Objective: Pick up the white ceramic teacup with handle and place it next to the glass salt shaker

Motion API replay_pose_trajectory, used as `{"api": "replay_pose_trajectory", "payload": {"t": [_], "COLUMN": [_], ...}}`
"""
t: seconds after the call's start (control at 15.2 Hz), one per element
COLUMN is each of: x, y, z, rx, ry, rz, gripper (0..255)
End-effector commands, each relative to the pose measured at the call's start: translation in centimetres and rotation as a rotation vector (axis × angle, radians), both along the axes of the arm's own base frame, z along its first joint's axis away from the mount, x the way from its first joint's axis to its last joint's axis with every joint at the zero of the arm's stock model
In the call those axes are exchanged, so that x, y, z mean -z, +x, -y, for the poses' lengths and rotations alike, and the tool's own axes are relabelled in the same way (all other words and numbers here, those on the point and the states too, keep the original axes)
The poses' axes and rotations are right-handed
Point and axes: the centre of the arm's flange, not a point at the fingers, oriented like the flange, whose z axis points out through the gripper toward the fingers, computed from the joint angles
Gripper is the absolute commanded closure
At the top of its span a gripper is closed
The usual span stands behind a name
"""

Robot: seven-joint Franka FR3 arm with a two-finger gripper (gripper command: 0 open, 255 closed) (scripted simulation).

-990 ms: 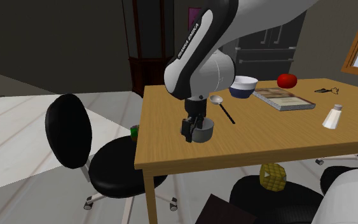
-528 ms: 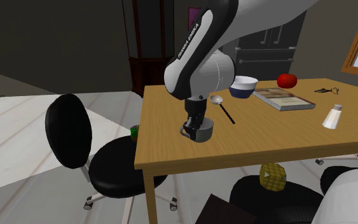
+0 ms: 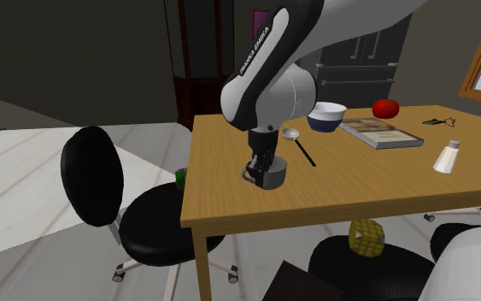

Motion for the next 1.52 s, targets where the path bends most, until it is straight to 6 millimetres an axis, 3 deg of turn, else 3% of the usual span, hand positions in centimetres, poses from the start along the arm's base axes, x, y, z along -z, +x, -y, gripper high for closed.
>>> {"api": "replay_pose_trajectory", "payload": {"t": [0.0, 1.45], "x": [-0.9, -12.5], "y": [0.0, 0.0], "z": [0.0, 0.0], "rx": [0.0, 0.0], "ry": [0.0, 0.0], "rz": [0.0, 0.0], "gripper": [255, 255]}}
